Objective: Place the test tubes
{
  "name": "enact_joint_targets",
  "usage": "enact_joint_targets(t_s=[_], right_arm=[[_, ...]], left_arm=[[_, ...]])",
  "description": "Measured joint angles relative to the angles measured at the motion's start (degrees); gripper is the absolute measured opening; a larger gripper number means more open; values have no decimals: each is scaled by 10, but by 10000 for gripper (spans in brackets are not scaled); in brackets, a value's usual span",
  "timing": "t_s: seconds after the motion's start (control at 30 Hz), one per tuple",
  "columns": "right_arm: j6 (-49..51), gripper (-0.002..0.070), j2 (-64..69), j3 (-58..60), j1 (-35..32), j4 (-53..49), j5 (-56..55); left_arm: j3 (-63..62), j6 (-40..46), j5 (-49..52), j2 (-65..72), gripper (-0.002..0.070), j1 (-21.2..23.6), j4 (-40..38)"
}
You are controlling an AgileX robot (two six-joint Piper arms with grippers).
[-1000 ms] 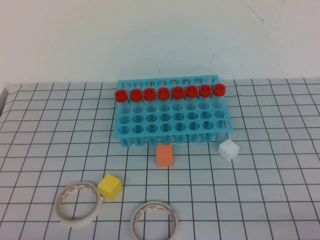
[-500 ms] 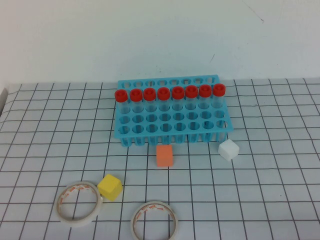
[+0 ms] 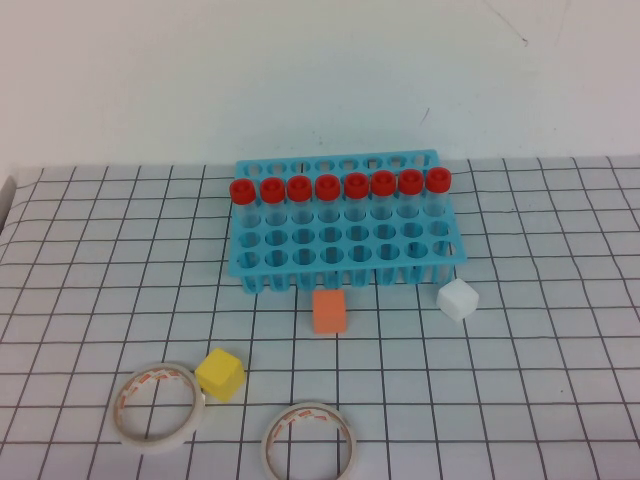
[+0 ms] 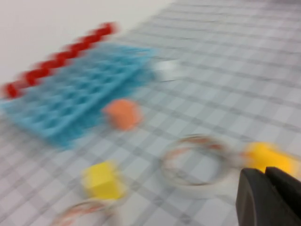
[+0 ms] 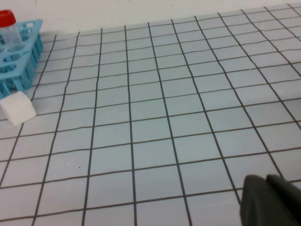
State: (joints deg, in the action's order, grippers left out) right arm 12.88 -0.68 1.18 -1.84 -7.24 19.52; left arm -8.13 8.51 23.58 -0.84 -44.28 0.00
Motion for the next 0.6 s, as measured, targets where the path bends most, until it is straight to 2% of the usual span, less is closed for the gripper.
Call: enact_joint_targets(t_s=[0.2, 0.3, 0.37, 0.4, 0.6], right_arm=[[0, -1, 0, 0, 0, 0, 0], [0, -1, 0, 0, 0, 0, 0], [0, -1, 0, 0, 0, 0, 0], [0, -1, 0, 0, 0, 0, 0], [0, -1, 0, 0, 0, 0, 0]], left_arm=[[80, -55, -126, 0, -1, 186, 36], [92, -85, -146, 0, -1, 292, 23], [92, -97, -152, 0, -1, 346, 17], [92, -104, -156, 0, -1, 389, 12], [92, -100, -157, 0, -1, 487, 10]])
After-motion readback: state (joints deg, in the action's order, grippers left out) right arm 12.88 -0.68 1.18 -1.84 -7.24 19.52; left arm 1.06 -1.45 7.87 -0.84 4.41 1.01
